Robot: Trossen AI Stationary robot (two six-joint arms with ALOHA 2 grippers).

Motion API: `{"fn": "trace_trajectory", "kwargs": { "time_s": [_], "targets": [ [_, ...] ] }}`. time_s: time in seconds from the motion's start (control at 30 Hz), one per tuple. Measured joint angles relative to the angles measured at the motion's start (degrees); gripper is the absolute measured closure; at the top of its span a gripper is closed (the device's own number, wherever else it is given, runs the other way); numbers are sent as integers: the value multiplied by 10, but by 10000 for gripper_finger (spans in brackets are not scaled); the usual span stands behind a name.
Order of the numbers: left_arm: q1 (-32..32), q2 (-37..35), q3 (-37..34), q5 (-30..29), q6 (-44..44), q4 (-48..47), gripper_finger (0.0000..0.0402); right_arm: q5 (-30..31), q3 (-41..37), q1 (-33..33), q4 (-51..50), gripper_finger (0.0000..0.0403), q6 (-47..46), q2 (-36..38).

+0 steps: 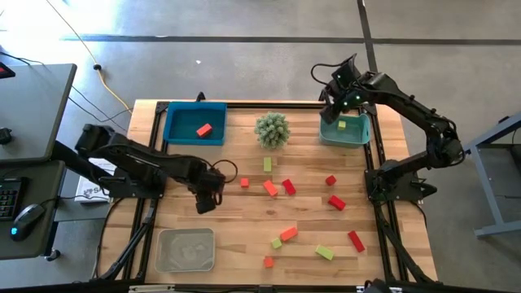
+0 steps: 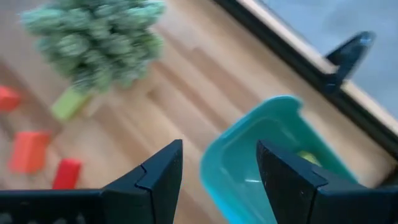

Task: Sort & place blocks by color
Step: Put the red block into the white bin

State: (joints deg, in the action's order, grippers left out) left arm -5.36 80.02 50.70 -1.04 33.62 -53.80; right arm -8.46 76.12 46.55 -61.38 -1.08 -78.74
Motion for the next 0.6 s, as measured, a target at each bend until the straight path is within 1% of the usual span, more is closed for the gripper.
{"fn": "trace_trajectory", "kwargs": {
  "time_s": [0.1,0.3,0.4,0.6],
  "targets": [
    [-16,-17,26,2,36,-6,301,-22,0,-8,-10,210,1,0],
    [-58,-24,97,4,67,-51,301,-27,0,-45,-57,210,-4,0],
    [-83,-24,128,4,67,-72,301,-27,0,-75,-79,210,-35,0],
    [-144,-25,156,4,74,-105,301,-27,0,-156,-89,210,-124,0]
  ]
}}
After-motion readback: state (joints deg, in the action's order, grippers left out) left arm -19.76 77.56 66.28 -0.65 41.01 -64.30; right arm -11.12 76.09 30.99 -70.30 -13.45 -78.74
